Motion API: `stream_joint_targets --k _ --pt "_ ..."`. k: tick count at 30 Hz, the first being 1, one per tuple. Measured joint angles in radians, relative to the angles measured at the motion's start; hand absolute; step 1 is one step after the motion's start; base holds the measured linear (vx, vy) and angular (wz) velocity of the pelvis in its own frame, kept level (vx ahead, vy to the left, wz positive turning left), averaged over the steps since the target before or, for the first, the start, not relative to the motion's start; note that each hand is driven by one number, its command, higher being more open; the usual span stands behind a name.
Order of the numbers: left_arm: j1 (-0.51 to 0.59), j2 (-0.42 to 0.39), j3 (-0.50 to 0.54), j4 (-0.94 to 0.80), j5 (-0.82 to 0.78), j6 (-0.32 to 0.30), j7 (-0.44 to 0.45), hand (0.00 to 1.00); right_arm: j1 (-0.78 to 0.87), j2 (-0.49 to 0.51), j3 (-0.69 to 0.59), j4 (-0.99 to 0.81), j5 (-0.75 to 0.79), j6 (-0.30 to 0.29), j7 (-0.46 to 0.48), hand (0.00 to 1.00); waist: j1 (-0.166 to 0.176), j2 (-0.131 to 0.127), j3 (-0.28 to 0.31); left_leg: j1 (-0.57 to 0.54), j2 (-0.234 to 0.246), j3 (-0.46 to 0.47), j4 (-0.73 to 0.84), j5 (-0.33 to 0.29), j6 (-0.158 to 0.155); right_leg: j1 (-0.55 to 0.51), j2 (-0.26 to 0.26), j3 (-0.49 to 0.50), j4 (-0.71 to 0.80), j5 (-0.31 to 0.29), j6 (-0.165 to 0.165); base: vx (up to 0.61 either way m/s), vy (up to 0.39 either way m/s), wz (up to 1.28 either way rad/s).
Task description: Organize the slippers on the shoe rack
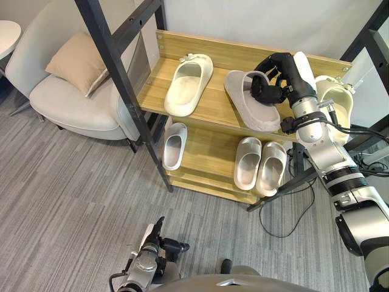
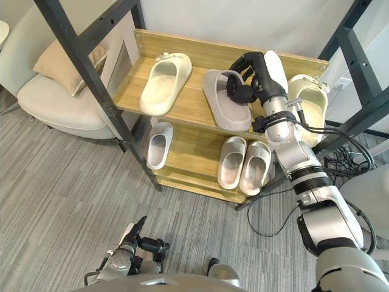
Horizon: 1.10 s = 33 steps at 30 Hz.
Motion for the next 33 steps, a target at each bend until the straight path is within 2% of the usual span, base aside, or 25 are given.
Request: stream_joint_targets --k 4,10,16,23,33 --pt "0.0 0.001 0.002 0.0 0.0 0.003 -0.001 1.0 0.082 0.0 -0.016 -0.12 -0.003 0.0 0.008 0.0 -0.005 -0.001 0.001 0.005 0.0 0.0 0.0 0.0 0.0 0.005 -0.001 0.0 0.0 0.0 0.0 0.0 0.0 0.0" --pt "-0.001 -0.005 0.026 0.005 0.003 0.016 -0.011 1.0 0.205 0.004 -0.157 -0.399 -0.005 -0.001 0.013 0.0 -0.012 0.0 0.001 0.02 0.004 0.01 0.0 0.0 0.0 0.007 0.001 0.01 0.007 0.0 0.0 -0.01 0.001 -0.05" --pt "-0.001 -0.006 0.03 0.013 0.005 0.023 -0.016 1.0 0.257 0.031 -0.241 -0.625 -0.016 -0.043 -0.017 0.0 -0.018 0.006 -0.003 0.038 0.01 0.031 0.0 -0.001 -0.001 0.01 0.004 0.032 0.013 0.002 -0.003 -0.04 0.004 -0.11" --pt "-0.007 -0.017 0.025 0.044 0.006 0.024 -0.017 1.0 0.389 0.118 -0.217 -0.799 -0.002 -0.12 0.001 0.0 -0.02 0.029 -0.02 0.064 0.012 0.037 0.0 0.0 0.0 0.026 0.004 0.04 0.025 0.002 -0.003 -0.04 0.003 -0.04" --pt "-0.018 -0.009 -0.027 0.06 0.024 0.025 -0.019 1.0 0.566 0.148 0.003 -0.819 0.103 -0.127 0.166 0.0 -0.016 0.036 -0.028 0.07 0.014 0.037 0.0 0.007 0.001 0.024 0.004 0.042 0.043 -0.001 -0.006 -0.02 0.001 -0.01"
